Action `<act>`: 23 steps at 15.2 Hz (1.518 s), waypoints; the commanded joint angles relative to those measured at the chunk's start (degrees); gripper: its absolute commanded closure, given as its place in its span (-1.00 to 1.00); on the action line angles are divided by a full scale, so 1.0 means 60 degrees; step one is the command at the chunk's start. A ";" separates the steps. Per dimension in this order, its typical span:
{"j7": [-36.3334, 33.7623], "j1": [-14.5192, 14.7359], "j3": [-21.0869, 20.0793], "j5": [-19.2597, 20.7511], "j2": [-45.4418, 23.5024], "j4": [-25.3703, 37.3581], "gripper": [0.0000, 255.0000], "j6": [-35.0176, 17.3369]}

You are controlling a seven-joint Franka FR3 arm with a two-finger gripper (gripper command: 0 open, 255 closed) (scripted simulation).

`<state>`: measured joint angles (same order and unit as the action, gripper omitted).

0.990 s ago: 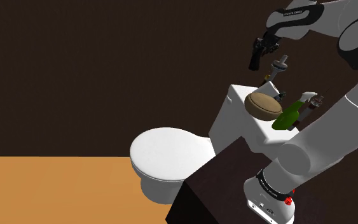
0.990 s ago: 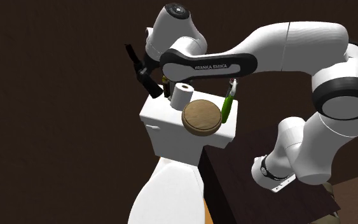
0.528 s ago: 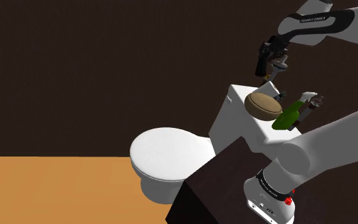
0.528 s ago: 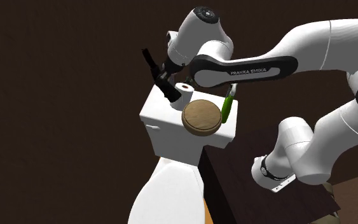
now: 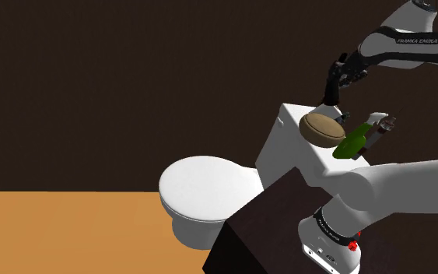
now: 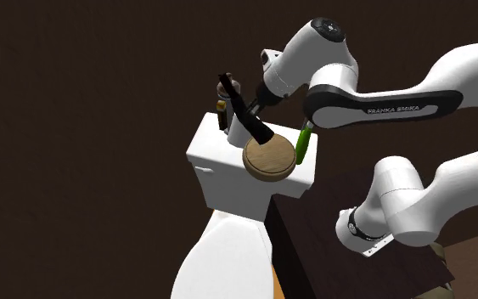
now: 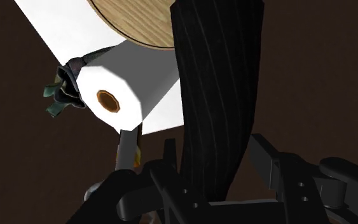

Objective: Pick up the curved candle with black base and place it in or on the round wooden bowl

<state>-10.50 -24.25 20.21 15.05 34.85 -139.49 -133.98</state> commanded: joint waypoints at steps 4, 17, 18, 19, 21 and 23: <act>-0.0063 -0.0561 -0.0356 0.0321 0.2179 -0.1458 1.00 0.0756; -0.0037 -0.1121 -0.0209 0.0749 0.3501 -0.3436 1.00 0.0134; -0.0043 -0.1148 -0.0175 0.0789 0.3477 -0.3556 1.00 -0.0009; -0.0043 -0.1148 -0.0176 0.0789 0.3478 -0.3557 1.00 -0.0008; -0.0043 -0.1148 -0.0175 0.0789 0.3477 -0.3556 1.00 -0.0009; -0.0043 -0.1148 -0.0175 0.0789 0.3477 -0.3556 1.00 -0.0009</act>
<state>-10.76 -31.13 19.15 19.78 55.71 -160.77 -134.00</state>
